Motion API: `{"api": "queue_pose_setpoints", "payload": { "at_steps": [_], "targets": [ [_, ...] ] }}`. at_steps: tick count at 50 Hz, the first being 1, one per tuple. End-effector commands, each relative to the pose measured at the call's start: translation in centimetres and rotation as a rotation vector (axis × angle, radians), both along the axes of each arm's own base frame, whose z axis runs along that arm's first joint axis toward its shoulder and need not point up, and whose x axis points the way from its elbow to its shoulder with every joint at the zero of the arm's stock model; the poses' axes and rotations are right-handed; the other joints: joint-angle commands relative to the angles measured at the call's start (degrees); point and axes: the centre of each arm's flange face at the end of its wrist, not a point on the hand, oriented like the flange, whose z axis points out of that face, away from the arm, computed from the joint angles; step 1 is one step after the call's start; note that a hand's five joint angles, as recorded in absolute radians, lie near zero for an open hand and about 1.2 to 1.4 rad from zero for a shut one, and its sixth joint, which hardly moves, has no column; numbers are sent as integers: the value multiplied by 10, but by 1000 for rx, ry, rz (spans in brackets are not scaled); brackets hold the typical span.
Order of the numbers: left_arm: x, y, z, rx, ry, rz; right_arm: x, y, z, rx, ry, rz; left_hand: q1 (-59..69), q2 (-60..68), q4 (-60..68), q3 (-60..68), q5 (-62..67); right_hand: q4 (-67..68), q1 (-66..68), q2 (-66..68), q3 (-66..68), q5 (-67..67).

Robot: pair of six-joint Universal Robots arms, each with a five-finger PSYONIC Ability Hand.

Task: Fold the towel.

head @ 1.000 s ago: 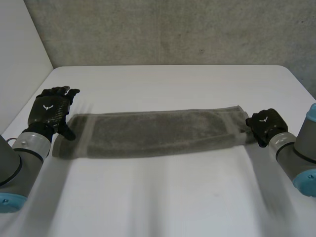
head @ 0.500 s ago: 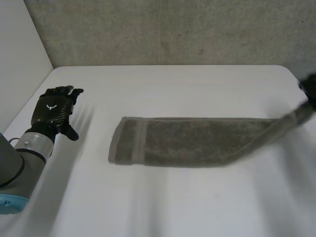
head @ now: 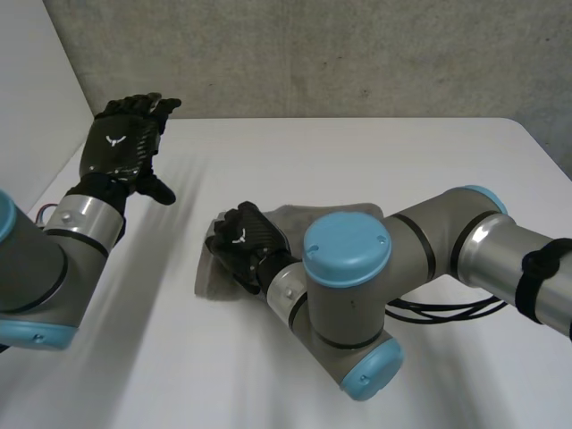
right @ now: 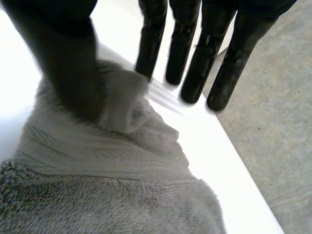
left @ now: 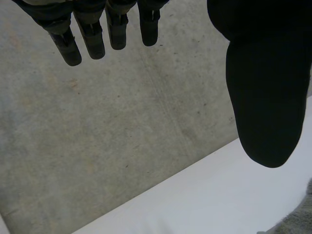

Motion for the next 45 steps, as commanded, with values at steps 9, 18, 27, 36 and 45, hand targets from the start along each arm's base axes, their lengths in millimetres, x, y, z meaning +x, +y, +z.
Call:
{"api": "queue_pose_setpoints", "payload": {
  "at_steps": [9, 18, 27, 36, 45],
  "targets": [
    [-46, 16, -28, 63, -14, -130, -120, -48, 18, 203, -25, -343, 6, 7, 9, 8, -10, -337, -315, -324, -338, -320],
    [-64, 33, -59, 139, -57, -190, -160, -53, -35, 290, 95, -448, 6, 7, 9, 8, -10, -94, -72, -81, -95, -77],
    [-53, 33, -48, 169, -62, -125, -153, -91, 14, -21, 52, -530, 5, 6, 7, 6, -12, 363, 385, 376, 362, 380],
    [-25, 23, 6, 50, 6, 4, -28, 3, 23, -301, 132, -13, 3, 3, 5, 4, -14, 363, 385, 376, 362, 380],
    [0, 13, 19, 21, 33, 107, -4, 51, -36, -302, 359, 326, 3, 3, 5, 4, -14, 363, 385, 376, 362, 380]
  ]
}}
